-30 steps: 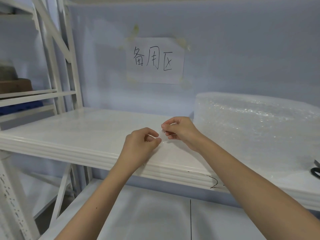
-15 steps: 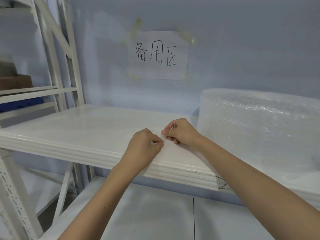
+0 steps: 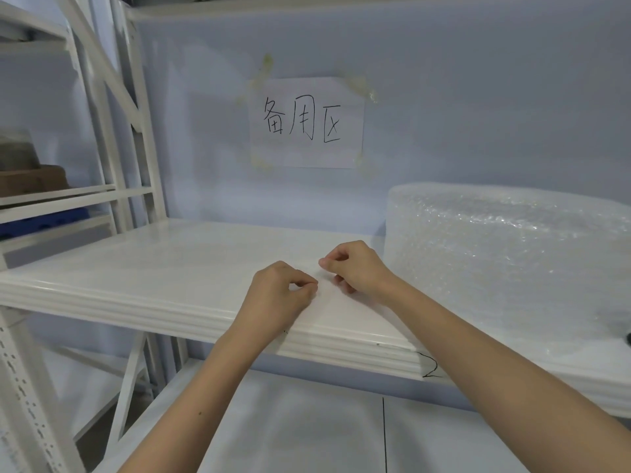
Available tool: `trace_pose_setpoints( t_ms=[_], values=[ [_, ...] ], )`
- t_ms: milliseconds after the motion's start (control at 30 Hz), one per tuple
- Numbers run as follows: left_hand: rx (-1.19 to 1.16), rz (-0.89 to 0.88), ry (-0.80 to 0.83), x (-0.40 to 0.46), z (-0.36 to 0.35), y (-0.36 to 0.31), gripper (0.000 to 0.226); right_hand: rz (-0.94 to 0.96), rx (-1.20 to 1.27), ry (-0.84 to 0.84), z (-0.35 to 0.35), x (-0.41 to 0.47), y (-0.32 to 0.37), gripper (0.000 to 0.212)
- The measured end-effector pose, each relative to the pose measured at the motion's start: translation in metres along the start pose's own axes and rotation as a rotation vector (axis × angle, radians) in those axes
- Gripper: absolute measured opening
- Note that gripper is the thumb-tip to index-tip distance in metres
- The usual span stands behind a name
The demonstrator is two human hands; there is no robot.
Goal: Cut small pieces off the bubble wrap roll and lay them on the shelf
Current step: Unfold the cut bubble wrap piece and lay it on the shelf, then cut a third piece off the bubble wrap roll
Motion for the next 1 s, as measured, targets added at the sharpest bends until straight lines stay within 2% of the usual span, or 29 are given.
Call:
trace_pose_setpoints(
  t_ms=[267, 333, 433, 533, 600, 667, 733, 767, 833, 900, 1000],
  values=[
    [-0.029, -0.004, -0.029, -0.006, 0.000, -0.007, 0.013, 0.066, 0.009, -0.122, 0.021, -0.035, 0.012, 0.034],
    [-0.073, -0.041, -0.018, -0.012, -0.006, -0.016, 0.013, 0.065, 0.020, -0.169, 0.036, -0.062, 0.014, 0.030],
    [-0.130, -0.077, 0.002, -0.024, -0.018, -0.034, 0.012, 0.086, 0.010, -0.151, 0.061, -0.121, 0.015, 0.020],
    [-0.228, -0.093, 0.033, -0.038, -0.035, -0.057, 0.010, 0.093, -0.084, -0.188, 0.099, -0.187, 0.006, 0.022],
    [-0.298, -0.091, 0.071, -0.047, -0.046, -0.072, 0.009, 0.070, -0.221, -0.297, 0.137, -0.219, -0.007, 0.030],
    [-0.341, -0.092, 0.112, -0.054, -0.057, -0.088, 0.008, -0.004, -0.349, -0.491, 0.180, -0.235, -0.024, 0.041],
    [-0.370, -0.091, 0.152, -0.059, -0.070, -0.103, 0.011, -0.069, -0.527, -0.681, 0.222, -0.236, -0.042, 0.042],
    [-0.384, -0.081, 0.174, -0.061, -0.076, -0.110, 0.013, -0.101, -0.633, -0.724, 0.241, -0.233, -0.052, 0.038],
    [-0.402, -0.053, 0.216, -0.065, -0.088, -0.123, 0.014, -0.211, -0.818, -0.695, 0.268, -0.222, -0.070, 0.029],
    [-0.384, -0.045, 0.241, -0.067, -0.099, -0.132, 0.017, -0.351, -0.894, -0.608, 0.281, -0.213, -0.085, 0.036],
    [-0.380, -0.046, 0.268, -0.069, -0.108, -0.143, 0.018, -0.418, -0.908, -0.534, 0.286, -0.202, -0.093, 0.047]
  ],
)
Point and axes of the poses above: each hand's wrist, its own x-axis towards the middle knuckle, its own z-axis out of the back of the hand, y = z × x, the point moved 1 cm from there along x, towards the middle knuckle, and after that the axes turned 7 degrees about -y, right-handed, at the moved point
